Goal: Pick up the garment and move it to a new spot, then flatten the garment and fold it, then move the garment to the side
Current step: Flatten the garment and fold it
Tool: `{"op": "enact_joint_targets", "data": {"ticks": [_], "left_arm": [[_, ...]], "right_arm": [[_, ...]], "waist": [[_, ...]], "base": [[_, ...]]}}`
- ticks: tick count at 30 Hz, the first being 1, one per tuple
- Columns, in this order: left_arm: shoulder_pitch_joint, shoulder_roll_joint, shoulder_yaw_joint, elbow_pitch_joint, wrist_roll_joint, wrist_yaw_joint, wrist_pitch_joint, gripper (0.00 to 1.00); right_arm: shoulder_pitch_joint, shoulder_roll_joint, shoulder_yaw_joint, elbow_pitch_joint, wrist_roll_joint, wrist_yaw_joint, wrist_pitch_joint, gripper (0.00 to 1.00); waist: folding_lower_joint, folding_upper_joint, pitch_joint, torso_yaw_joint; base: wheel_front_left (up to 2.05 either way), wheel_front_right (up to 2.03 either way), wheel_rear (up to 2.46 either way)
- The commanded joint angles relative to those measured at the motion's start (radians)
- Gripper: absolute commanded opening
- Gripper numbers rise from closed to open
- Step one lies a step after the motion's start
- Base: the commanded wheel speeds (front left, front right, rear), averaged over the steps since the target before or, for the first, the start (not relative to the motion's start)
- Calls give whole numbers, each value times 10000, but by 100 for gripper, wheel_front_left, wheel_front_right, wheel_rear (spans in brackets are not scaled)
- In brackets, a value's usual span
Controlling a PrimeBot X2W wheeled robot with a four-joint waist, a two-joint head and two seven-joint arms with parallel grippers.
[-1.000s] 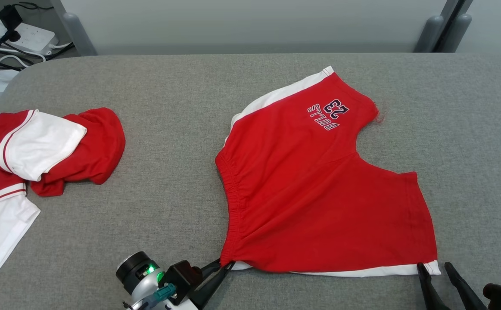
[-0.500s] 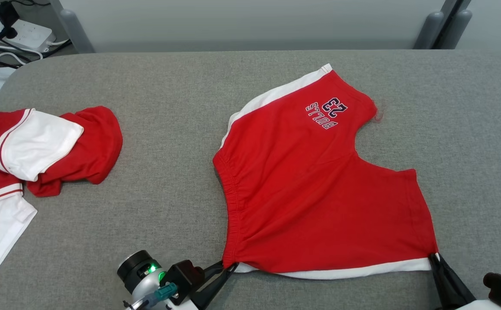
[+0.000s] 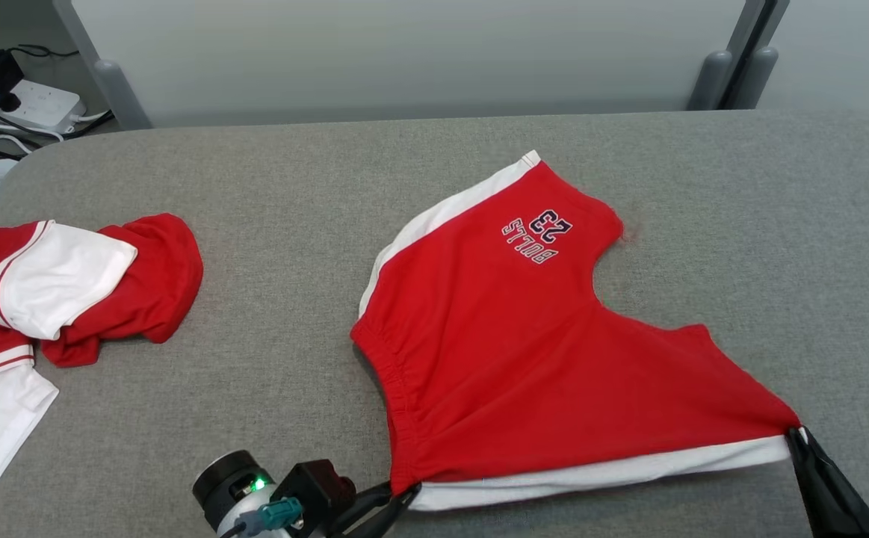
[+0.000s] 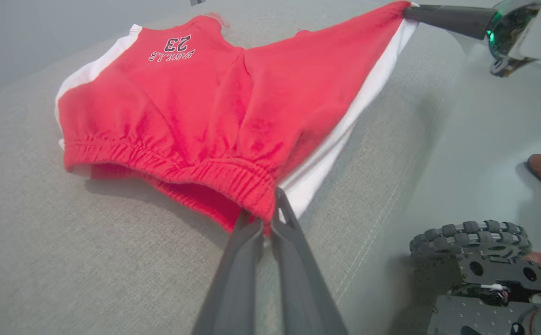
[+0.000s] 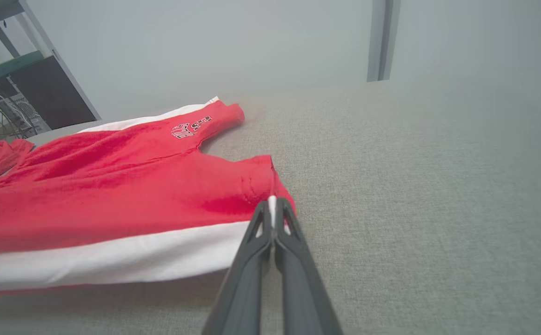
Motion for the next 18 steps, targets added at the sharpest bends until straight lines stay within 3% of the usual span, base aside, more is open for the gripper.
{"op": "enact_joint_targets", "data": {"ticks": [1, 10, 18], "left_arm": [[5, 492, 477, -956, -320, 281, 514, 0], [813, 930, 772, -3257, -1630, 1021, 1926, 0], [124, 440, 1002, -2289, -2280, 715, 1913, 0]], "right_arm": [[284, -397, -149, -549, -108, 31, -21, 0], [1274, -387, -1061, -1998, -384, 31, 672, 0], [-226, -29, -884, -1783, -824, 31, 1573, 0]], "waist": [[0, 0, -92, -35], [0, 0, -158, -42], [0, 0, 82, 183]], "base": [[0, 0, 0], [0, 0, 0], [0, 0, 0]]}}
